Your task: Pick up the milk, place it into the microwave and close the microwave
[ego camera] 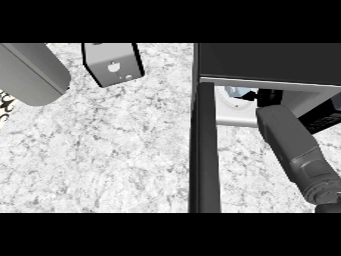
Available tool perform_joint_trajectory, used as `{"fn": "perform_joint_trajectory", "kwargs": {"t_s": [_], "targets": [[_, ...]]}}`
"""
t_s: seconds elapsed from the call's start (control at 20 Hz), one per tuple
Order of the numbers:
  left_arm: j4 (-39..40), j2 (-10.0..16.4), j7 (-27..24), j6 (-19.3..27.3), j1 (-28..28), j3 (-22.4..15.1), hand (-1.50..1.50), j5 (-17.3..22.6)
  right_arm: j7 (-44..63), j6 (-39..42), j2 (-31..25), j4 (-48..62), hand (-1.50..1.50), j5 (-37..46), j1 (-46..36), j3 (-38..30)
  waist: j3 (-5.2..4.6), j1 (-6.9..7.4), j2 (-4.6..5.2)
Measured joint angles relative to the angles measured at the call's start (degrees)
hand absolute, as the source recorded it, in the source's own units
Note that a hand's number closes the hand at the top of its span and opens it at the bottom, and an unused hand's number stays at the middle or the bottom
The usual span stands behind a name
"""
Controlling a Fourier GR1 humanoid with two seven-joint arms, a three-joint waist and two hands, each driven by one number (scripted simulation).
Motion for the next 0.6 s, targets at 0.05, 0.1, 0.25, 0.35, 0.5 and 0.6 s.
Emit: {"fn": "perform_joint_trajectory", "kwargs": {"t_s": [0.05, 0.1, 0.25, 0.35, 0.5, 0.6], "targets": [[0.0, 0.1, 0.3, 0.2, -0.3, 0.1, -1.5, 0.1, 0.0, -0.1, -0.4, 0.4, 1.5, 0.0, 0.0, -0.2, 0.0, 0.01, 0.02], [0.5, 0.3, 0.3, 0.1, -0.6, 0.3, -1.5, 0.2, 0.1, 0.1, -1.1, 0.8, 1.5, -0.1, -0.1, -0.5, 0.01, 0.03, 0.04], [1.3, 0.6, 0.0, -0.4, -1.2, 0.2, -1.5, 0.0, 0.0, 0.3, -2.8, 1.8, 1.5, -0.2, 0.1, -1.1, 0.03, 0.55, 0.33], [1.8, 0.3, -0.3, -0.4, -1.5, -0.1, -1.5, -0.6, -0.6, 0.5, -3.3, 2.1, 1.5, 0.1, 0.6, -1.0, -0.06, 0.89, 0.28], [2.2, 0.2, -0.2, -0.3, -2.2, -0.5, -1.5, -1.1, -1.1, 0.6, -3.6, 2.2, 1.5, 0.0, 0.8, -1.5, -0.2, 1.36, 0.36], [2.7, 0.4, -0.2, -0.2, -2.9, -0.5, -1.5, -1.3, -0.9, -0.1, -3.8, 2.7, 1.5, 0.6, 0.8, -1.3, -0.29, 1.57, 0.34]]}}
